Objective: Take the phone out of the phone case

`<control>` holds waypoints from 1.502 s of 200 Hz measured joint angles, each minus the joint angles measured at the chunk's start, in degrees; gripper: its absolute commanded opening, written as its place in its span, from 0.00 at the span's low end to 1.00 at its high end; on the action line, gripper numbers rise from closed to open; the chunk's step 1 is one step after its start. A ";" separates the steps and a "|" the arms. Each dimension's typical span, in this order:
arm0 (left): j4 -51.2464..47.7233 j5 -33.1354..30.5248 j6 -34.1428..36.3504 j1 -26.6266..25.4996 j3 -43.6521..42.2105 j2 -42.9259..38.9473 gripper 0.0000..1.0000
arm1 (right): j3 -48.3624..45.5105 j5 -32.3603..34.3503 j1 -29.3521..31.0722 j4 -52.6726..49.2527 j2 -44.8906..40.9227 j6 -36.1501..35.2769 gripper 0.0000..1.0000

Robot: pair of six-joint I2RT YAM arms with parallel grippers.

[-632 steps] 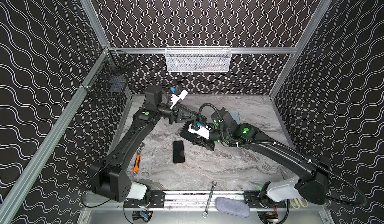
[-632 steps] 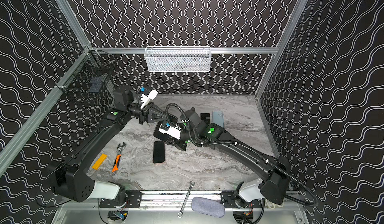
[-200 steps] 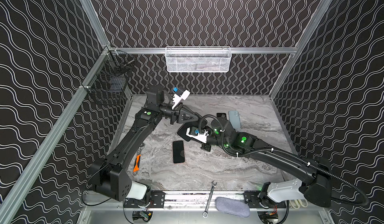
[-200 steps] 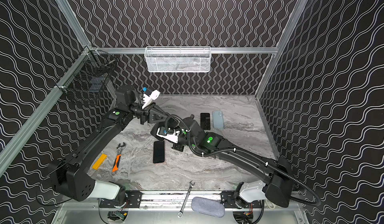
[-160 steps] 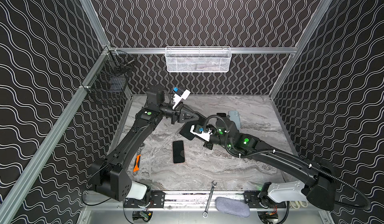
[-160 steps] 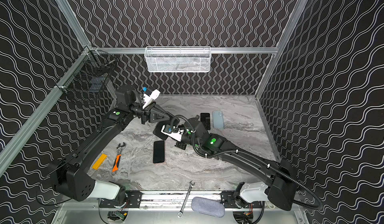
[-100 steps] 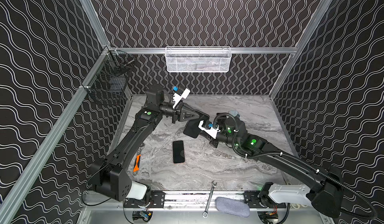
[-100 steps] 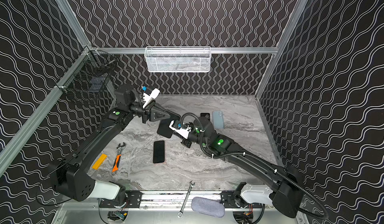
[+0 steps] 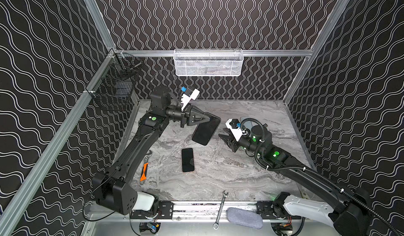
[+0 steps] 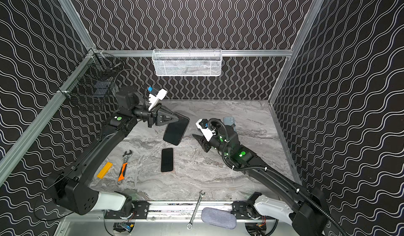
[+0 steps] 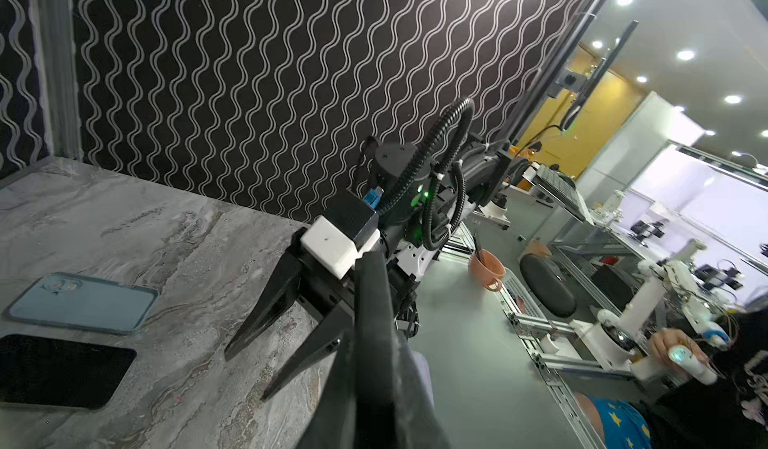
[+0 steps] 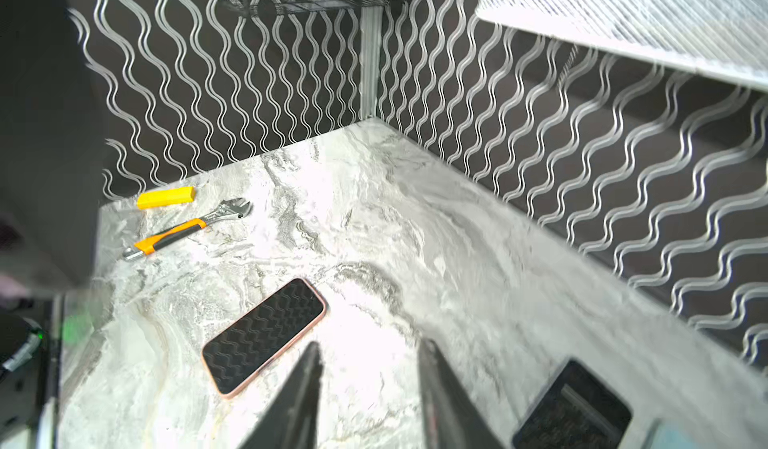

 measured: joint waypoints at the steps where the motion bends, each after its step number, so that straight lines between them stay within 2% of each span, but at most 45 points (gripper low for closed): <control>1: 0.20 -0.33 -0.39 0.00 0.00 -0.02 0.00 | -0.07 0.00 -0.04 0.04 -0.07 0.17 0.61; 11: 1.92 -2.89 -3.58 0.07 -0.17 -0.15 0.00 | -0.81 0.02 -0.63 0.44 -0.63 1.60 0.69; 35: 6.05 -9.90 -12.28 0.46 -0.87 -0.37 0.00 | -1.86 -0.04 -1.36 1.46 -1.70 5.27 0.80; 57: 10.86 -20.24 -22.56 0.96 -5.44 -2.10 0.00 | -2.97 -1.03 -1.81 2.64 -3.06 9.18 0.91; 65: 12.41 -23.63 -25.92 1.09 -7.93 -3.15 0.00 | -3.45 -1.38 -2.19 3.21 -3.58 11.10 1.00; 104: 18.36 -39.74 -41.07 1.40 -20.72 -9.99 0.00 | -5.01 -2.12 -4.48 6.69 -5.64 20.37 1.00; 139: 23.98 -48.63 -50.03 1.68 -28.09 -14.05 0.00 | -6.64 -0.90 -6.40 8.28 -7.52 28.35 1.00; 205: 40.50 -50.99 -64.13 2.58 -36.83 -9.73 0.00 | -12.04 7.48 -6.73 13.62 -10.21 40.81 1.00; 255: 45.64 -51.32 -65.75 2.91 -37.99 -9.79 0.00 | -13.94 8.61 -6.95 14.49 -9.62 45.83 1.00; 300: 46.62 -51.23 -65.44 3.17 -38.25 -9.77 0.00 | -10.10 7.65 -6.99 10.88 -7.37 46.93 1.00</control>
